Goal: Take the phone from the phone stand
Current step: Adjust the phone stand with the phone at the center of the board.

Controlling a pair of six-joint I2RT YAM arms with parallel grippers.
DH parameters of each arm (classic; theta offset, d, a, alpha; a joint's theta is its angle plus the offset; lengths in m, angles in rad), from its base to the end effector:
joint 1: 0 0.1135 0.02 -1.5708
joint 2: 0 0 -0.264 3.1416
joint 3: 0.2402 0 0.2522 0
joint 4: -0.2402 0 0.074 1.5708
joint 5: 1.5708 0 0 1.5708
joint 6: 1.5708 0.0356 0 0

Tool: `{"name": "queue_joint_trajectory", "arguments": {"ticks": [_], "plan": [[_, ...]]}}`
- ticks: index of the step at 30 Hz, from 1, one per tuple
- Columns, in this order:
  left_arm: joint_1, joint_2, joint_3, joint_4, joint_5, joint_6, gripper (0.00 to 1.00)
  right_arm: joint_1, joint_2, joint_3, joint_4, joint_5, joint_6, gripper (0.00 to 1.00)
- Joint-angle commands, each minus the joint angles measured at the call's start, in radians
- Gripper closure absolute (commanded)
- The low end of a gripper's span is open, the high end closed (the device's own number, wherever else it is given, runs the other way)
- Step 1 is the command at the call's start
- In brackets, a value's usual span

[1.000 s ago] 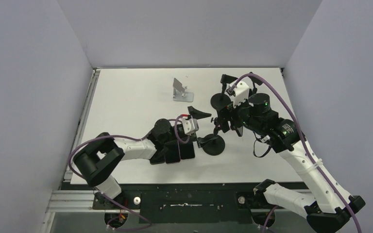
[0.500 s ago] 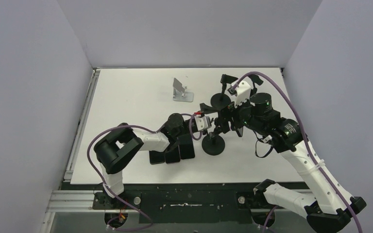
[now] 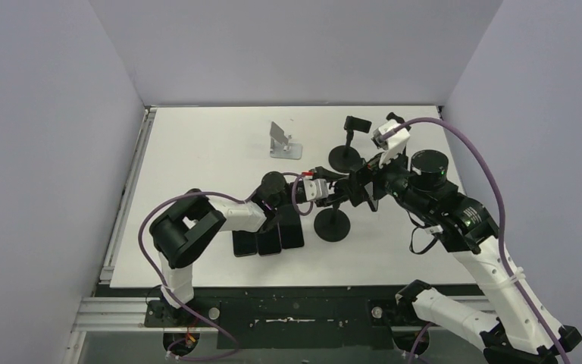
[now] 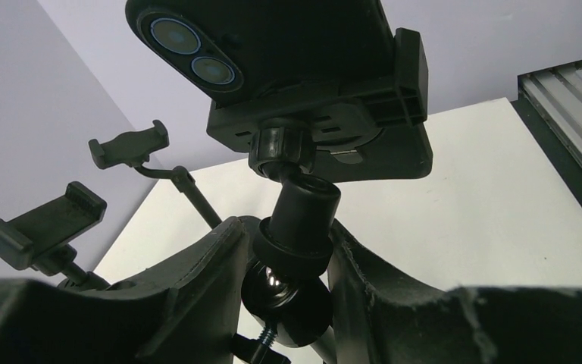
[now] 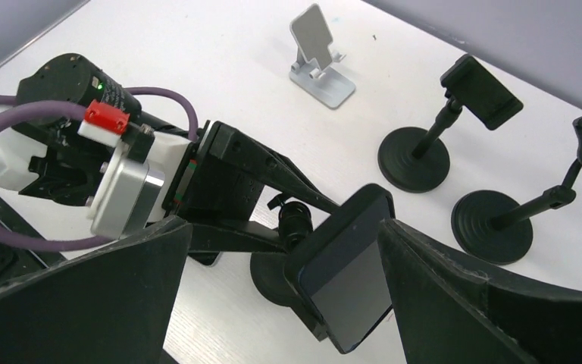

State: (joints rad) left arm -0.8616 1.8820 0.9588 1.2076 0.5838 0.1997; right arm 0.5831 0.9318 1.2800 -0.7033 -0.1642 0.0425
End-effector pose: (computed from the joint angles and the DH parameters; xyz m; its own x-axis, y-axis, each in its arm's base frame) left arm 0.2430 -0.3133 0.2347 0.3730 -0.1806 -0.9101 0.9221 0.1813 0.3420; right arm 0.1426 0.1010 0.4275 -0.3185 -0.1599 -0.9344 -0.6582 0.7466 0.0966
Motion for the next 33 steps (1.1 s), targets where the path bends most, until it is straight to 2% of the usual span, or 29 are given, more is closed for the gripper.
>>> {"name": "queue_joint_trajectory", "arguments": {"ticks": [1,5,8,16,24,33], "plan": [[0.064,0.001,0.050,0.100,0.065,-0.039,1.00,0.003,-0.072,-0.033,0.122,0.018,-0.013,0.00],[0.119,0.003,0.089,0.107,0.190,-0.073,1.00,0.002,-0.036,0.010,0.058,-0.029,-0.081,0.00],[0.168,0.016,0.151,0.113,0.334,-0.136,1.00,0.003,-0.038,0.003,0.075,-0.040,-0.087,0.00],[0.278,0.109,0.281,0.182,0.547,-0.346,1.00,-0.004,-0.024,-0.027,0.122,-0.068,-0.102,0.00],[0.296,0.189,0.333,0.256,0.588,-0.418,1.00,-0.050,0.038,-0.042,0.172,-0.078,-0.099,0.00],[0.320,0.213,0.365,0.333,0.621,-0.494,1.00,-0.156,0.115,-0.067,0.271,-0.219,-0.059,0.00]]}}
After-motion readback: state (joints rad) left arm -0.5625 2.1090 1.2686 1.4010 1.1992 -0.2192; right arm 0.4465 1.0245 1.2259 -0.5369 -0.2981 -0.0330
